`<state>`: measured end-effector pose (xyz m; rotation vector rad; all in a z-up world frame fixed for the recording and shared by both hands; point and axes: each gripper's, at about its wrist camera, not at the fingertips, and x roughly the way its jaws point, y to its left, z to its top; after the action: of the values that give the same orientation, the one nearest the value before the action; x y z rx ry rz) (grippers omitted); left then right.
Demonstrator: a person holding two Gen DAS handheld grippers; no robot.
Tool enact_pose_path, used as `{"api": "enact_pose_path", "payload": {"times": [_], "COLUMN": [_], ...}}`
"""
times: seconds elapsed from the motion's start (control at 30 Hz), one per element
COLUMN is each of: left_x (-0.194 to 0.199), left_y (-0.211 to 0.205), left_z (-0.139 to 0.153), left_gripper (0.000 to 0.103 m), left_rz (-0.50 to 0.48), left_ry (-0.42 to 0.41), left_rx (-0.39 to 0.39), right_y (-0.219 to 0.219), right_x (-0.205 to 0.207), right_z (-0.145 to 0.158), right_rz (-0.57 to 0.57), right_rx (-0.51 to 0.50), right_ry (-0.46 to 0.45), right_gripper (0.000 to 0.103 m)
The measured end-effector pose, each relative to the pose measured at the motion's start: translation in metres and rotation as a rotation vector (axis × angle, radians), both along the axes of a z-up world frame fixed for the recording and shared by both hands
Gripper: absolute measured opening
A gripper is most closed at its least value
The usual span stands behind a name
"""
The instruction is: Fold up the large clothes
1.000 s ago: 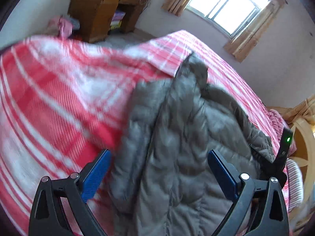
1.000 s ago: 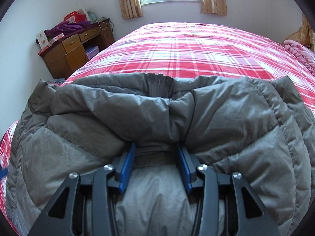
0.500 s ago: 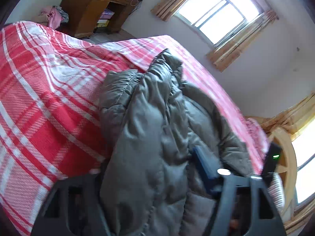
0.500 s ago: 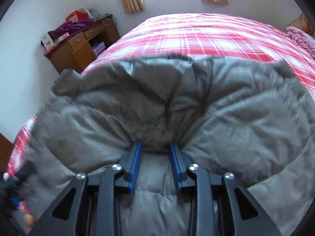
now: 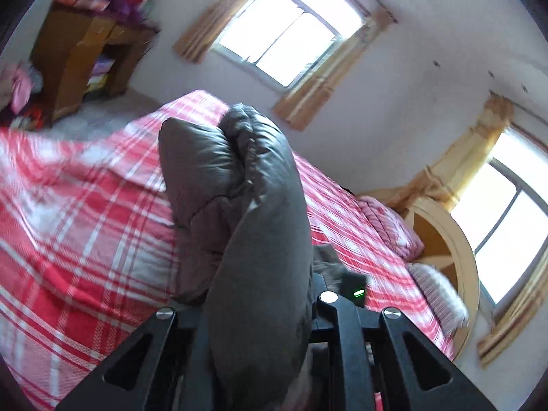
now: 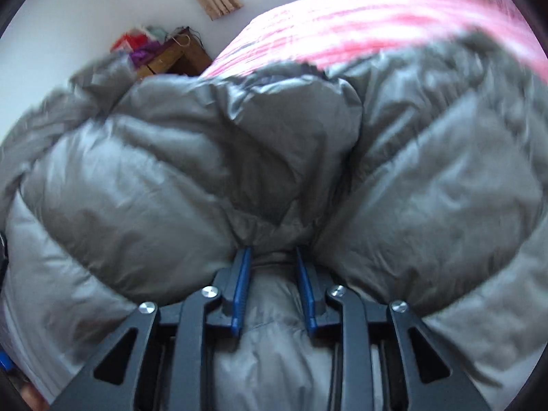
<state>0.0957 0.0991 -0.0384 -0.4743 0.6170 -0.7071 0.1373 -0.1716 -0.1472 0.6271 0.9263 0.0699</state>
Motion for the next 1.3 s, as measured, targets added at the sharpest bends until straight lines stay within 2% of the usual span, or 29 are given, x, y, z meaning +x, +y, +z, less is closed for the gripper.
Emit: {"api": "enact_pose_path", "payload": {"times": [0.1,0.2,0.3,0.4,0.6,0.63,0.67,0.73,0.83,1.03,1.1,1.13,1.17,1.3], "left_x": [-0.018,-0.027,-0.036,-0.047,-0.057,-0.059,-0.064,-0.070,-0.079,-0.099,-0.102,-0.102,-0.101,-0.104], "left_y": [0.000,-0.005,-0.013,-0.044,-0.118,-0.129,-0.144,-0.166,-0.193,-0.225,-0.228,-0.228,-0.227,-0.220], "left_z": [0.021,0.033,0.037,0.034,0.004,-0.001,-0.009,-0.023,-0.046,-0.087,-0.094,-0.097,-0.099,-0.099], "left_gripper": [0.015,0.015,0.015,0.015,0.015,0.015,0.015,0.015,0.015,0.015,0.015,0.015,0.015,0.016], "left_rz": [-0.013,0.011,0.001,-0.040,-0.166,-0.183,-0.207,-0.247,-0.287,-0.359,-0.373,-0.379,-0.382,-0.388], "left_ry": [-0.059,-0.120,-0.153,-0.204,-0.240,-0.247,-0.257,-0.268,-0.272,-0.321,-0.329,-0.329,-0.328,-0.316], "left_rx": [0.081,0.197,0.235,0.315,0.456,0.478,0.509,0.564,0.641,0.746,0.744,0.736,0.729,0.700], "right_y": [0.031,0.067,0.072,0.043,-0.069,-0.086,-0.100,-0.126,-0.158,-0.183,-0.175,-0.175,-0.173,-0.162], "right_x": [-0.006,0.000,0.002,-0.016,-0.090,-0.103,-0.114,-0.135,-0.157,-0.174,-0.169,-0.170,-0.162,-0.134], "right_z": [-0.007,-0.011,-0.006,0.007,0.040,0.043,0.045,0.048,0.046,0.041,0.044,0.047,0.049,0.046], "right_rz": [0.028,0.147,0.203,0.206,0.020,-0.019,-0.050,-0.105,-0.144,-0.146,-0.115,-0.091,-0.058,0.012], "right_rx": [0.194,0.363,0.387,0.420,0.308,0.270,0.237,0.178,0.147,0.120,0.135,0.139,0.134,0.101], "right_ry": [-0.011,-0.002,0.012,-0.021,-0.147,-0.158,-0.164,-0.170,-0.181,-0.177,-0.186,-0.190,-0.196,-0.177], "right_gripper": [0.032,0.031,0.031,0.031,0.036,0.042,0.053,0.066,0.068,0.068,0.077,0.089,0.097,0.098]}}
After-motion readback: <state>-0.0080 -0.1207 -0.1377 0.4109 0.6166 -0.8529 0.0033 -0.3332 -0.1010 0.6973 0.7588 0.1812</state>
